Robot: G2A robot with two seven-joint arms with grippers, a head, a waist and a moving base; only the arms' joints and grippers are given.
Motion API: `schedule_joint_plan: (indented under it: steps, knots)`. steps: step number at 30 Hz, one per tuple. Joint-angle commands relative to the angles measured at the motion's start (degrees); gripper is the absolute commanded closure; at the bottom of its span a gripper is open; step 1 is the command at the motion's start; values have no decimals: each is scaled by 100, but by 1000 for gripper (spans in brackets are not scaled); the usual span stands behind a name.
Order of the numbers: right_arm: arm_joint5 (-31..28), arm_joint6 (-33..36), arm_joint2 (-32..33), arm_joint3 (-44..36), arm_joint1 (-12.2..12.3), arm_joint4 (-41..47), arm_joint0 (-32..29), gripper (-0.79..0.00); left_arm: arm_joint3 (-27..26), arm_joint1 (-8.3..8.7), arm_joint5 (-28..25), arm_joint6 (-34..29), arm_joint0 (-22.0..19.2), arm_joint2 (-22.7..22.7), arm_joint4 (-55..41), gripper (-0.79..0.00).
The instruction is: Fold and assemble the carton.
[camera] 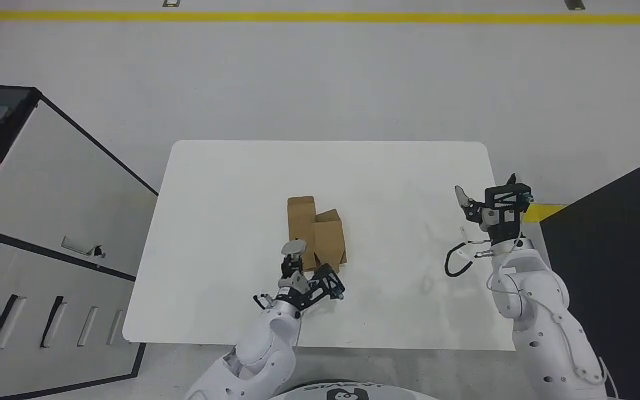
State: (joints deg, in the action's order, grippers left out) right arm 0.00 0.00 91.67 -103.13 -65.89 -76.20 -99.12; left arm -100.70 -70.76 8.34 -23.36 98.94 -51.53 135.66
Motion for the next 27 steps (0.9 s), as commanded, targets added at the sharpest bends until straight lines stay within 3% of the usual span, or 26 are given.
schedule_joint_plan:
  steps: [1, 19, 23, 27]
  knots:
    - [0, 0, 0, 0, 0, 0, 0, -785, 79, -41, 125, -143, -52, 48, -50, -785]
    - [0, 0, 0, 0, 0, 0, 0, -785, 308, -135, 204, -150, -184, 111, -17, -785]
    - [0, 0, 0, 0, 0, 0, 0, -785, 381, -165, 190, -190, -218, 128, 0, -696]
    - [0, 0, 0, 0, 0, 0, 0, -785, 453, -196, 167, -214, -261, 142, -8, -554]
